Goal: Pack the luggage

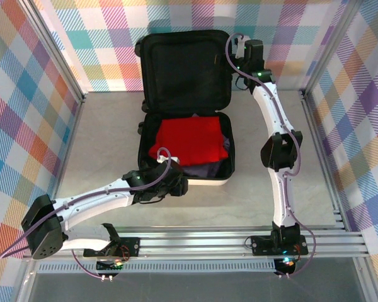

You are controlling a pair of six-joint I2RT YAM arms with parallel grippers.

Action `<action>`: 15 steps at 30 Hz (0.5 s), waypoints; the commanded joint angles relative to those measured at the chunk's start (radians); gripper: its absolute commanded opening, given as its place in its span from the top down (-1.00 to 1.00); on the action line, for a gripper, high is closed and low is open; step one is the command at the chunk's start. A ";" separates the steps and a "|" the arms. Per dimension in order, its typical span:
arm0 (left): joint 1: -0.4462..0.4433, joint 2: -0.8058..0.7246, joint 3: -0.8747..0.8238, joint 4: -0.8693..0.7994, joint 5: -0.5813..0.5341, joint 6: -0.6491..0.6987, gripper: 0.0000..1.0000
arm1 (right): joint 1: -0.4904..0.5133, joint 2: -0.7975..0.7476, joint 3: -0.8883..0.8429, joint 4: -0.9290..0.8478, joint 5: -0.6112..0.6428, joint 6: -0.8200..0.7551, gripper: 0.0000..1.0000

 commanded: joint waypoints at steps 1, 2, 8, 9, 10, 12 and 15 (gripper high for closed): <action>-0.016 0.021 -0.013 0.035 0.019 -0.030 -0.08 | -0.005 0.057 0.047 0.106 -0.019 -0.012 -0.77; -0.018 0.022 -0.013 0.038 0.022 -0.032 -0.08 | -0.005 0.068 0.052 0.119 -0.022 -0.012 -0.77; -0.034 0.013 -0.026 0.029 0.004 -0.048 -0.08 | -0.006 0.127 0.065 0.202 -0.026 0.000 -0.56; -0.034 0.014 -0.029 0.027 0.002 -0.050 -0.08 | -0.005 0.134 0.069 0.209 -0.026 0.004 -0.50; -0.034 0.011 -0.035 0.033 0.005 -0.051 -0.08 | -0.005 0.138 0.073 0.218 -0.024 0.011 -0.43; -0.034 -0.001 -0.049 0.050 0.011 -0.058 -0.08 | -0.005 0.143 0.075 0.235 -0.024 0.018 -0.33; -0.034 -0.007 -0.062 0.051 -0.007 -0.070 -0.08 | -0.005 0.143 0.075 0.261 -0.039 0.023 -0.20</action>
